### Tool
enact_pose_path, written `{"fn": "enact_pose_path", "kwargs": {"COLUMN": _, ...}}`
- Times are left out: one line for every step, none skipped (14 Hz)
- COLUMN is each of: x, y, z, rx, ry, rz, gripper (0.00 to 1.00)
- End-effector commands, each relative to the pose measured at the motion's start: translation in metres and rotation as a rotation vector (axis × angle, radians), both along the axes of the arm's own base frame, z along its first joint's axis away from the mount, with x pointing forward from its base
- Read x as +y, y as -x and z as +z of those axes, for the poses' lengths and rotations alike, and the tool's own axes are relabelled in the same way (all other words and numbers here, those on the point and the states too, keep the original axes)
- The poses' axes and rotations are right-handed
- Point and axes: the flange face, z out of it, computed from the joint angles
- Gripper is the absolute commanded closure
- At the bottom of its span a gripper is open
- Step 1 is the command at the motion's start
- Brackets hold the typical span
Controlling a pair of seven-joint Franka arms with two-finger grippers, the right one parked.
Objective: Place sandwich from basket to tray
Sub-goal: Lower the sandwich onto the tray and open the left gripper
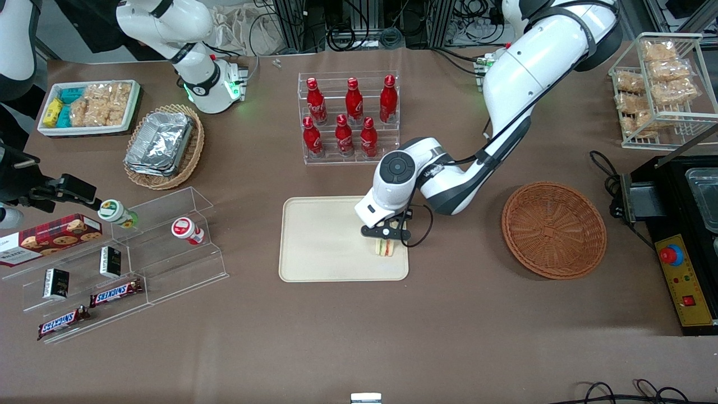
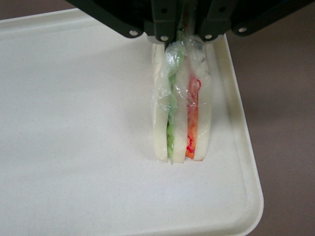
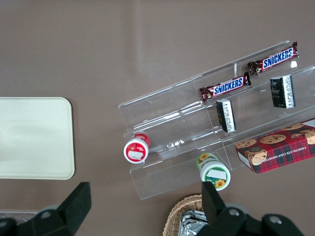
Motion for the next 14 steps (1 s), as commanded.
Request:
{"fn": "enact_pose_path", "kwargs": {"x": -0.002, "y": -0.005, "z": 0.002, "rx": -0.014, "ry": 0.002, "rz": 0.016, "gripper": 0.51}}
{"fn": "enact_pose_path", "kwargs": {"x": -0.002, "y": -0.005, "z": 0.003, "rx": -0.016, "ry": 0.002, "rz": 0.019, "gripper": 0.01}}
{"fn": "enact_pose_path", "kwargs": {"x": 0.000, "y": -0.006, "z": 0.007, "rx": -0.018, "ry": -0.002, "rz": 0.055, "gripper": 0.00}}
{"fn": "enact_pose_path", "kwargs": {"x": 0.001, "y": -0.007, "z": 0.013, "rx": -0.020, "ry": -0.010, "rz": 0.093, "gripper": 0.00}}
{"fn": "enact_pose_path", "kwargs": {"x": 0.006, "y": -0.009, "z": 0.027, "rx": -0.029, "ry": -0.033, "rz": 0.118, "gripper": 0.00}}
{"fn": "enact_pose_path", "kwargs": {"x": 0.011, "y": -0.009, "z": 0.041, "rx": -0.030, "ry": -0.067, "rz": 0.132, "gripper": 0.00}}
{"fn": "enact_pose_path", "kwargs": {"x": 0.018, "y": -0.009, "z": 0.063, "rx": -0.043, "ry": -0.107, "rz": 0.168, "gripper": 0.00}}
{"fn": "enact_pose_path", "kwargs": {"x": 0.024, "y": -0.007, "z": 0.081, "rx": -0.054, "ry": -0.143, "rz": 0.212, "gripper": 0.00}}
{"fn": "enact_pose_path", "kwargs": {"x": 0.030, "y": -0.003, "z": 0.097, "rx": -0.065, "ry": -0.185, "rz": 0.242, "gripper": 0.00}}
{"fn": "enact_pose_path", "kwargs": {"x": 0.038, "y": -0.003, "z": 0.115, "rx": -0.082, "ry": -0.212, "rz": 0.272, "gripper": 0.00}}
{"fn": "enact_pose_path", "kwargs": {"x": 0.059, "y": -0.013, "z": 0.131, "rx": -0.083, "ry": -0.234, "rz": 0.323, "gripper": 0.00}}
{"fn": "enact_pose_path", "kwargs": {"x": 0.081, "y": -0.024, "z": 0.137, "rx": -0.050, "ry": -0.240, "rz": 0.377, "gripper": 0.00}}
{"fn": "enact_pose_path", "kwargs": {"x": 0.112, "y": -0.041, "z": 0.139, "rx": 0.023, "ry": -0.218, "rz": 0.452, "gripper": 0.00}}
{"fn": "enact_pose_path", "kwargs": {"x": 0.129, "y": -0.046, "z": 0.143, "rx": 0.073, "ry": -0.200, "rz": 0.487, "gripper": 0.00}}
